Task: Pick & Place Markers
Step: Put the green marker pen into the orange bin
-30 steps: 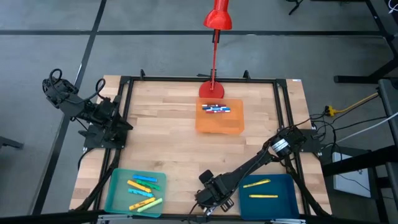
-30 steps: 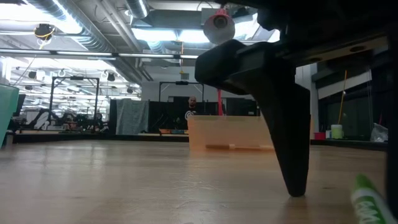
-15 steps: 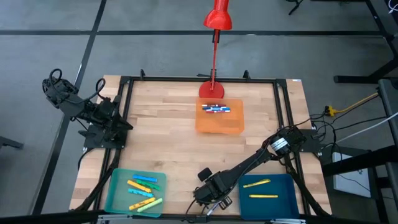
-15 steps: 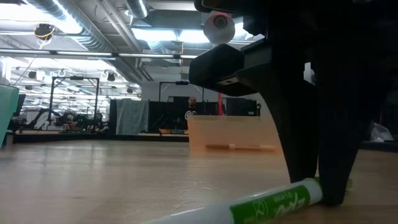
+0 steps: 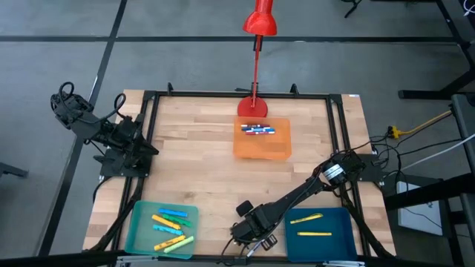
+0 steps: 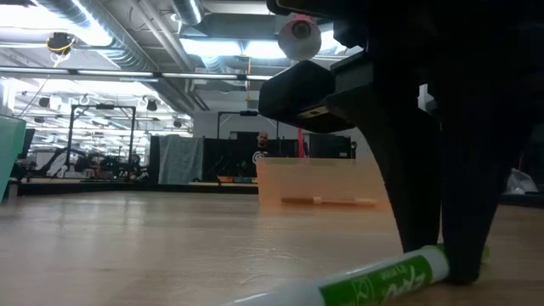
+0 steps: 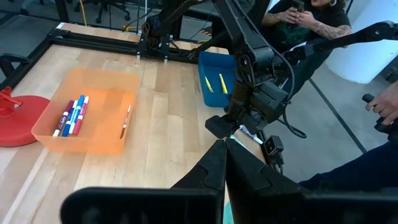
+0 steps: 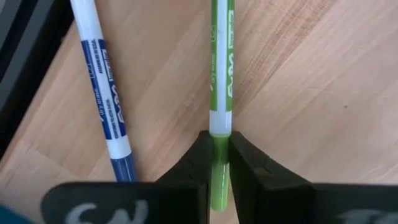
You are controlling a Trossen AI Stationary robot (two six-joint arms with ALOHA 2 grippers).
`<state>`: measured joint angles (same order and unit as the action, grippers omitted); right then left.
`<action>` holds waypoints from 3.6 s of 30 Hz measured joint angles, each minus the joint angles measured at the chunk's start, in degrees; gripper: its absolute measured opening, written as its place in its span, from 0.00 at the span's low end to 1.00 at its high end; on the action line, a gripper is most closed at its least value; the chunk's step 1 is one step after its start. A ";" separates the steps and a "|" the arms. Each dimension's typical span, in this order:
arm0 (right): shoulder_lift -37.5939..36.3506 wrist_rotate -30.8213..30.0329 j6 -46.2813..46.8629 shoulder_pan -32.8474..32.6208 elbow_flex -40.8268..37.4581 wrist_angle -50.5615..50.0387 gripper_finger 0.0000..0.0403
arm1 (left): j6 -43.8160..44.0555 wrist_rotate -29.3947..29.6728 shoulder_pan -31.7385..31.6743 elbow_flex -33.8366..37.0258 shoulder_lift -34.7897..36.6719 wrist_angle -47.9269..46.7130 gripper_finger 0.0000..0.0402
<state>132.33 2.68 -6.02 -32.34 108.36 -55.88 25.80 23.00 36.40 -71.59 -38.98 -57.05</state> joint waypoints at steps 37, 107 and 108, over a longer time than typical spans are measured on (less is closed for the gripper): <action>0.55 -3.89 8.64 0.18 3.46 0.59 0.08 | -0.02 0.83 0.00 0.00 0.00 0.01 0.01; -4.66 -10.49 -10.03 41.75 25.64 -29.01 0.08 | -0.02 1.38 0.00 -0.02 0.00 0.23 0.01; -4.66 -10.55 -10.05 41.77 25.64 -28.32 0.08 | -0.02 1.40 -0.02 -0.02 0.00 0.23 0.00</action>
<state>127.68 -7.88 -16.07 9.43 133.99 -84.20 25.78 24.40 36.38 -71.61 -38.98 -56.82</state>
